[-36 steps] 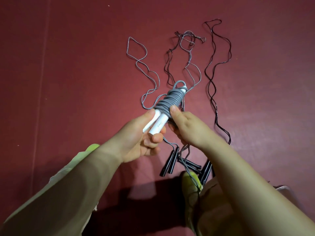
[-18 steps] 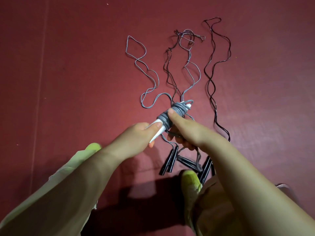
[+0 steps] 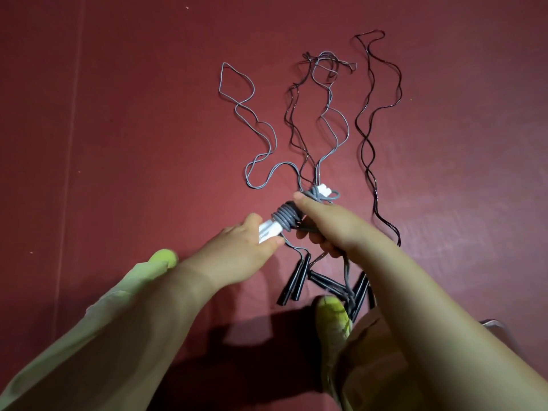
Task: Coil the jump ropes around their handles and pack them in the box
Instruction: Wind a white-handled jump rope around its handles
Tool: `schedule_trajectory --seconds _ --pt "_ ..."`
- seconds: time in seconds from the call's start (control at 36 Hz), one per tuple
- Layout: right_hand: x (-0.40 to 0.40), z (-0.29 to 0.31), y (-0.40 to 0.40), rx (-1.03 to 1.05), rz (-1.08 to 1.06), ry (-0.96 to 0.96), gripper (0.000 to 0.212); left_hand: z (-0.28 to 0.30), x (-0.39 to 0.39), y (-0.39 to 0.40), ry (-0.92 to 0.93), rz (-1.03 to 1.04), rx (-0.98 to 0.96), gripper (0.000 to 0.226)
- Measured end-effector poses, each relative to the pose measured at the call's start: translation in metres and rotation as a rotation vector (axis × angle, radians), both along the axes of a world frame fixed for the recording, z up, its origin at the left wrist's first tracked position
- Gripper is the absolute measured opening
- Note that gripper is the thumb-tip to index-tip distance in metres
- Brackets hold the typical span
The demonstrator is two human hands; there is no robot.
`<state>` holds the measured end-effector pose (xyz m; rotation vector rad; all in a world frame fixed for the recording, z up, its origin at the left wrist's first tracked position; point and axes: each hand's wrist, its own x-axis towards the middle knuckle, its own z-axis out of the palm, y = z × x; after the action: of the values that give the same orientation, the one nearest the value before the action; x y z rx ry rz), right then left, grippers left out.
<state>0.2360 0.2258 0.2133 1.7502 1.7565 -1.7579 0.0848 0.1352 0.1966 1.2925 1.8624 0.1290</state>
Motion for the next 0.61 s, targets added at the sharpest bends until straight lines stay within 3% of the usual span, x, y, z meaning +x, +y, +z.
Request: schedule_trajectory --seconds 0.17,0.31,0.39,0.47,0.61 --pt "-0.003 0.002 0.0 0.124 -0.028 0.073 0.045 0.005 0.001 0.001 -0.031 0.052 0.014 0.038" --pt "-0.002 0.006 -0.001 0.223 -0.047 0.116 0.048 0.006 -0.006 0.002 -0.268 0.153 -0.06 0.051" --pt "-0.001 0.008 0.0 0.264 -0.029 0.126 0.049 0.007 -0.011 0.003 -0.574 0.275 -0.104 0.08" --pt "-0.001 0.009 0.001 0.248 -0.037 0.229 0.05 0.016 -0.012 0.005 -0.93 0.393 -0.178 0.058" --pt "-0.004 0.017 -0.001 0.153 -0.157 0.499 0.033 0.033 -0.019 0.005 -1.417 0.488 -0.321 0.084"
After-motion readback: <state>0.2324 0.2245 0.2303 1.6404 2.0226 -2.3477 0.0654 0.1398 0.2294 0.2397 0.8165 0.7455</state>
